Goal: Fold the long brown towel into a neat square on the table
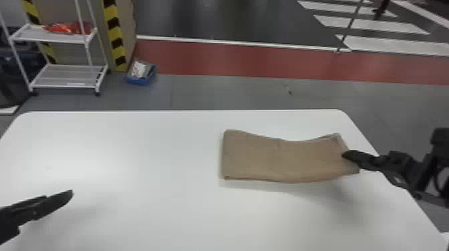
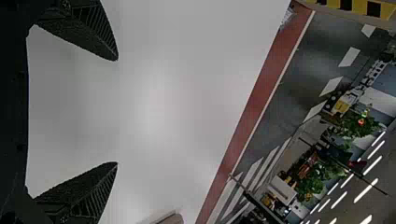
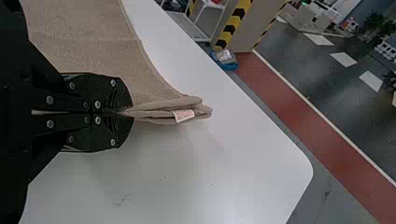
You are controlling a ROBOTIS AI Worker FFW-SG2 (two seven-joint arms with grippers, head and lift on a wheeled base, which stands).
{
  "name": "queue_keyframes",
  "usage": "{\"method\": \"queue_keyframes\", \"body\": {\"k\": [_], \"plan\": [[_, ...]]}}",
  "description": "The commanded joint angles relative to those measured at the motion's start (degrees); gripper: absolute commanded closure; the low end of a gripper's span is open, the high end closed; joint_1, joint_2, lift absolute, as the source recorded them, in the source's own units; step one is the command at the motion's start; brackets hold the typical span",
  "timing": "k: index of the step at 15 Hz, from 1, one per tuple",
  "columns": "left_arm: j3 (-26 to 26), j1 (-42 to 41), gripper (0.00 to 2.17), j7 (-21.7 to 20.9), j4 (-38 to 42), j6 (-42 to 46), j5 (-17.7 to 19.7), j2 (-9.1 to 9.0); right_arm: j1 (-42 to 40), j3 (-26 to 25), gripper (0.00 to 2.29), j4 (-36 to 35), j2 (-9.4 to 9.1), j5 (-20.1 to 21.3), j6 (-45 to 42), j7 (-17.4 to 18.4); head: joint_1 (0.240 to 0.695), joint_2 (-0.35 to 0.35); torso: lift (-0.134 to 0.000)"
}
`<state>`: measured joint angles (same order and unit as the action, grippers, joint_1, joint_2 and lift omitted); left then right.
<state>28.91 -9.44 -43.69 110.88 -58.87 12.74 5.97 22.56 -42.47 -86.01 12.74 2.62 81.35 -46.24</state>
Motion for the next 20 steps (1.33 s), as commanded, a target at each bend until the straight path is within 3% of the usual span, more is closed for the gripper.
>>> {"method": "queue_keyframes", "body": {"k": [1,4,6,7,11,17,20], "plan": [[0.0,0.0,0.08,0.0,0.3,-0.2,0.0,0.0,-1.5,-3.7,1.77,-6.4,0.8,-3.6,6.1,-0.8,0.695,-0.155,-0.124],[-0.2,0.0,0.08,0.2,0.9,-0.5,-0.1,-0.17,-2.2,-7.7,1.76,-10.8,4.14,-9.0,8.7,-1.2,0.695,-0.174,-0.124],[-0.5,0.0,0.08,0.4,1.1,-1.0,-0.2,-0.26,-0.8,-8.2,1.76,-12.1,5.37,-10.4,8.7,-1.0,0.695,-0.209,-0.124],[-0.7,0.0,0.08,0.5,1.4,-1.0,-0.3,-0.26,-0.7,-8.1,1.76,-12.8,5.02,-10.4,8.7,-1.0,0.695,-0.217,-0.124],[-0.3,0.0,0.08,0.5,1.5,-1.0,-0.3,-0.35,-2.9,0.0,1.76,-14.7,-0.34,-8.2,8.7,-0.9,0.695,-0.211,-0.124],[0.4,0.0,0.08,0.3,1.0,-0.9,-0.4,0.0,-4.0,8.6,1.76,-14.7,-5.44,-5.0,8.7,0.6,0.695,-0.061,-0.124],[0.5,0.2,0.08,0.2,0.6,-0.5,-0.4,0.09,-4.4,11.6,1.76,-14.7,-8.16,-3.4,5.6,1.4,0.695,-0.021,-0.124]]}}
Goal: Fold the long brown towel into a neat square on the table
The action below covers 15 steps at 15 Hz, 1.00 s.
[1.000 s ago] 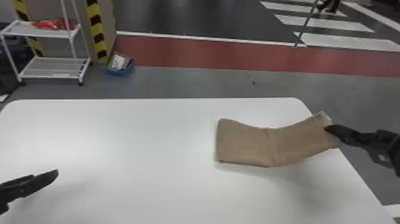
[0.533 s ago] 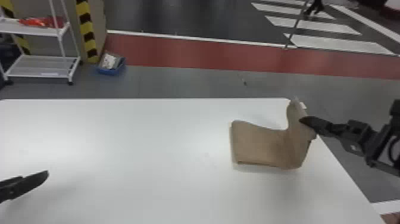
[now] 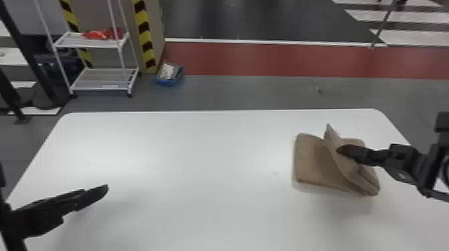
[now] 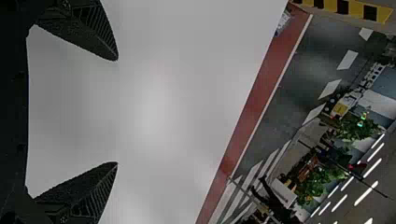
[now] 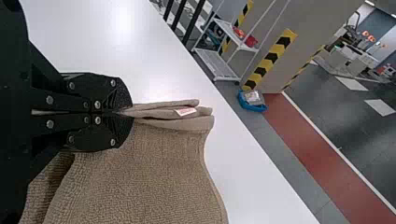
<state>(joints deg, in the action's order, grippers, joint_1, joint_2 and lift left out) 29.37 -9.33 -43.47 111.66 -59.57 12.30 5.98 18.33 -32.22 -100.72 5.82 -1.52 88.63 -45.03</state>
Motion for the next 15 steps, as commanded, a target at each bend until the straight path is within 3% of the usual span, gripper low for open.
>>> {"method": "queue_keyframes", "body": {"k": [1,6,9,10,11,15], "plan": [[0.1,0.1,0.08,-0.2,-0.3,0.4,0.0,0.09,-0.1,2.2,1.76,0.2,-2.13,1.3,-2.7,0.7,0.695,-0.008,-0.124],[1.0,0.0,0.08,-0.4,-0.9,0.7,0.3,0.26,-0.4,5.9,1.68,1.8,-4.15,2.8,-6.4,2.5,0.695,0.036,-0.124],[1.0,-0.2,0.08,-0.8,-0.9,0.7,0.4,0.17,-1.7,8.4,1.11,2.2,-5.82,3.0,-8.7,2.5,0.695,0.062,-0.124],[1.1,-0.2,0.08,-1.0,-0.9,0.7,0.4,0.17,-2.2,8.7,0.44,2.3,-5.87,2.8,-9.2,2.4,0.695,0.072,-0.124],[1.1,-0.2,0.08,-1.0,-0.9,0.7,0.4,0.17,-3.0,9.1,0.05,2.3,-5.87,2.3,-9.6,2.1,0.695,0.09,-0.124],[1.6,-0.2,0.08,-1.1,-0.9,0.7,0.4,0.26,-5.1,7.9,0.02,0.0,-5.87,-2.5,-9.6,0.4,0.695,0.117,-0.124]]}}
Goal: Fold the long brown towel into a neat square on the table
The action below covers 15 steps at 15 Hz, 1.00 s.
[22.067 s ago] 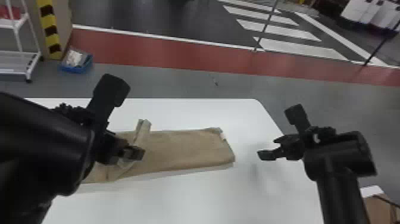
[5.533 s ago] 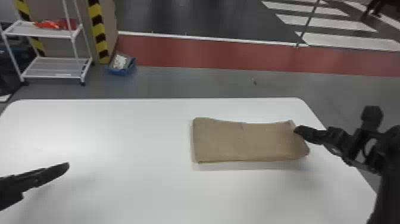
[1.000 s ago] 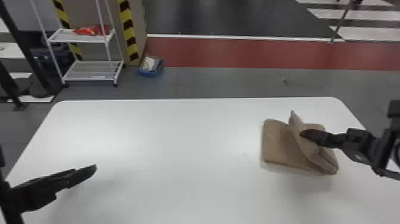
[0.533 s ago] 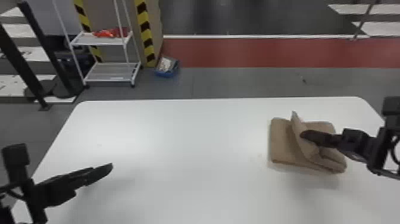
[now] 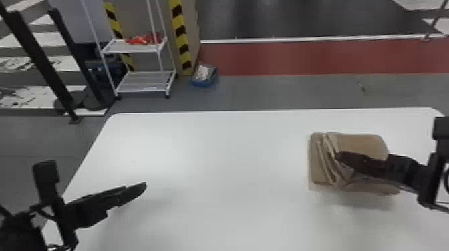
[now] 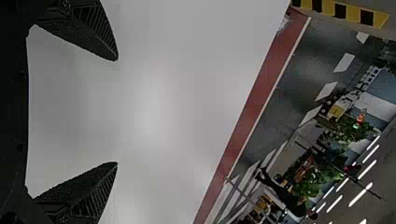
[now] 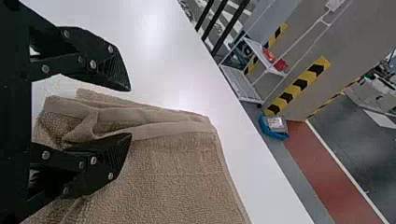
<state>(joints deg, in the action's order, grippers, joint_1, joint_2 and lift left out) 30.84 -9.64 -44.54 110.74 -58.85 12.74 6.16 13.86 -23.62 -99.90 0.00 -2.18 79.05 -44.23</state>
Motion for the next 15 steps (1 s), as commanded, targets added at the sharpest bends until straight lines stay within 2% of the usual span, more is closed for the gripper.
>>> {"method": "queue_keyframes", "body": {"k": [1,4,6,7,8,9,10,11,12,13,15], "plan": [[0.1,0.0,0.08,0.0,0.0,0.0,0.0,-0.01,-0.8,-2.0,0.02,-1.7,-0.05,-3.5,0.2,-0.4,0.695,0.121,-0.124],[0.1,0.0,0.08,0.0,0.0,0.0,0.0,-0.01,0.0,-5.9,0.04,-2.5,-0.05,-7.8,-0.3,0.4,0.695,0.12,-0.124],[0.0,-0.1,0.08,0.0,0.0,0.0,0.0,-0.01,0.4,-6.2,0.1,-2.6,-0.05,-7.4,-1.6,2.8,0.695,0.109,-0.124],[0.0,-0.1,0.08,0.0,0.0,0.0,-0.1,-0.01,0.4,-5.7,0.22,-2.4,-0.05,-6.8,-3.1,3.4,0.695,0.093,-0.124],[0.0,-0.1,0.08,0.0,0.0,0.0,-0.1,-0.01,0.4,-5.0,0.44,-1.8,-0.05,-6.2,-4.6,4.1,0.695,0.088,-0.124],[0.0,-0.1,0.08,-0.1,0.0,-0.2,-0.1,-0.01,0.4,-4.1,0.83,-1.2,-0.05,-4.4,-7.0,5.3,0.695,0.083,-0.124],[0.1,-0.2,0.09,-0.1,0.0,-0.2,-0.1,-0.01,0.7,-2.8,1.39,-0.4,-0.05,-2.5,-9.7,6.0,0.695,0.079,-0.124],[0.1,-0.2,0.09,-0.1,0.0,0.0,-0.1,-0.01,1.0,-1.9,1.97,0.1,-0.05,-1.2,-10.0,8.6,0.695,0.075,-0.124],[0.1,-0.2,0.09,-0.1,0.0,0.0,-0.1,-0.01,1.3,0.0,2.13,1.0,-0.05,1.1,-10.5,10.4,0.695,0.066,-0.124],[0.1,-0.2,0.09,0.0,0.0,0.0,-0.1,-0.01,1.3,2.3,2.14,2.1,-0.05,3.7,-12.6,10.6,0.695,0.061,-0.124],[0.2,-0.2,0.09,-0.1,0.2,-0.2,-0.1,-0.01,1.6,6.7,2.2,4.0,-0.05,6.2,-13.7,11.6,0.695,0.06,-0.124]]}}
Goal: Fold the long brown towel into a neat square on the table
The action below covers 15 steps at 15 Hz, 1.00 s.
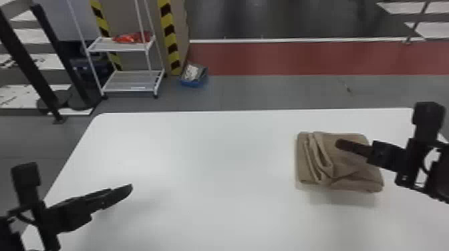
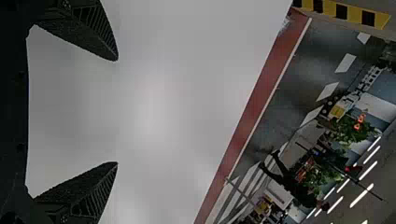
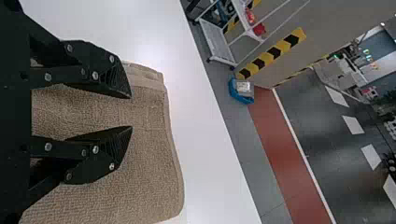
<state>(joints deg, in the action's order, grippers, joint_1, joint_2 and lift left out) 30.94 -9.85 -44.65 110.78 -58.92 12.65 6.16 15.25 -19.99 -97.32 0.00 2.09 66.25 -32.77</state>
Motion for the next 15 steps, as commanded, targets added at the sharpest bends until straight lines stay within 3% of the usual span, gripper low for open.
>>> {"method": "queue_keyframes", "body": {"k": [1,8,15], "plan": [[0.1,-0.1,0.09,-0.1,0.1,0.1,0.0,-0.01,0.6,5.3,2.2,2.4,-0.05,3.3,-0.9,0.2,0.695,0.071,-0.124],[1.8,-1.1,0.09,-0.7,0.4,0.1,0.2,-0.01,-0.8,12.9,2.2,2.4,-0.05,3.4,0.3,-0.8,0.695,0.156,-0.124],[2.2,-1.2,0.09,-0.8,0.6,0.1,0.5,-0.01,-7.8,22.7,2.2,-7.9,-0.05,2.0,5.8,-2.7,0.695,0.248,-0.124]]}}
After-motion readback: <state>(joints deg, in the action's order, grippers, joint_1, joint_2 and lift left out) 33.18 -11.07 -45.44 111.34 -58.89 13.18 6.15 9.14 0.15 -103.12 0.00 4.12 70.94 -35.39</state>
